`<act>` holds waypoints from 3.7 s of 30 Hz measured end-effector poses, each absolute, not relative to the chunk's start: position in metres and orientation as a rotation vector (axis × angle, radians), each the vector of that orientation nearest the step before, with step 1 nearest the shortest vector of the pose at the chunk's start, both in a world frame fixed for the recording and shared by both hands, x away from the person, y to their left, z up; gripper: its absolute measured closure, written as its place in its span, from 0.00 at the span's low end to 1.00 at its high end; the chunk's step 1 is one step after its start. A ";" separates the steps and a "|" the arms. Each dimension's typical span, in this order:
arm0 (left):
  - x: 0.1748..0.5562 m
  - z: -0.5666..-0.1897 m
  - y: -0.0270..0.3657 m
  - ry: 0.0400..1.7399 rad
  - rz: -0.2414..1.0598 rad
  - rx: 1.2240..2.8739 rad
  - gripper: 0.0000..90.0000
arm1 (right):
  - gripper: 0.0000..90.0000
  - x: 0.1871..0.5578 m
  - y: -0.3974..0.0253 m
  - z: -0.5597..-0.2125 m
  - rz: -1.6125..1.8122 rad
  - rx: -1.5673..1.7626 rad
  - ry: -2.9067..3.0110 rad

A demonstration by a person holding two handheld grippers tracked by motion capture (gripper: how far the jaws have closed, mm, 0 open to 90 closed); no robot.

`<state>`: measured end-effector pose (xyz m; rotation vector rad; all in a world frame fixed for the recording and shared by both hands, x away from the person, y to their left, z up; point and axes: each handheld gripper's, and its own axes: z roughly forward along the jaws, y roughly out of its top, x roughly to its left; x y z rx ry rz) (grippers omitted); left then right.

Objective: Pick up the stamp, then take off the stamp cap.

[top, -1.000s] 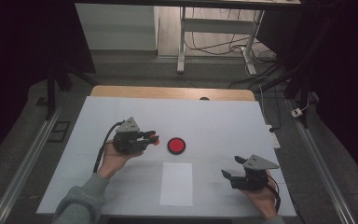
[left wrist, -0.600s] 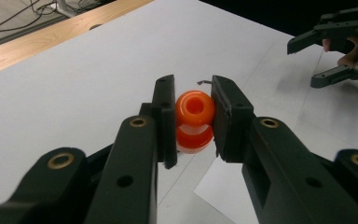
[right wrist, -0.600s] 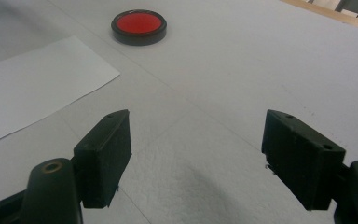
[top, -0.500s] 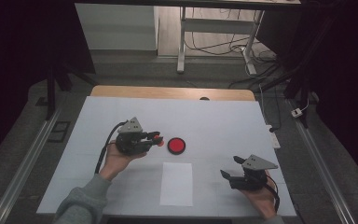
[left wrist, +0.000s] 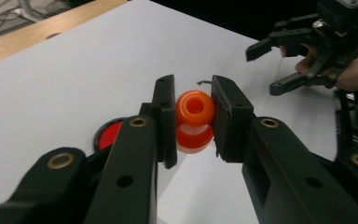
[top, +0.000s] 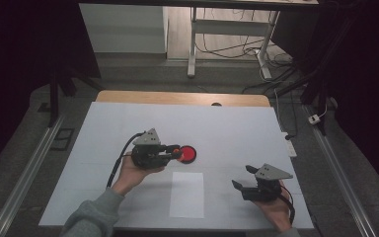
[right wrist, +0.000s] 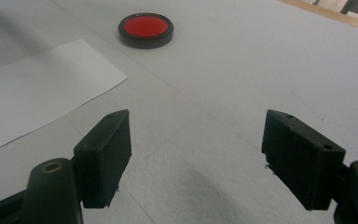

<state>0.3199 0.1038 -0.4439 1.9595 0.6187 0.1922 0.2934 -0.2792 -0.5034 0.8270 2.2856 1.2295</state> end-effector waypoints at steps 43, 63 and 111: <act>0.323 -0.455 0.083 0.590 0.157 2.001 0.80 | 0.28 0.294 -0.250 -0.496 1.282 0.758 2.333; 0.321 -0.459 0.079 0.597 0.146 2.015 0.80 | 0.28 0.296 -0.217 -0.498 1.317 0.686 2.379; 0.324 -0.461 0.072 0.582 0.137 2.026 0.80 | 0.33 0.305 -0.165 -0.490 1.363 0.574 2.391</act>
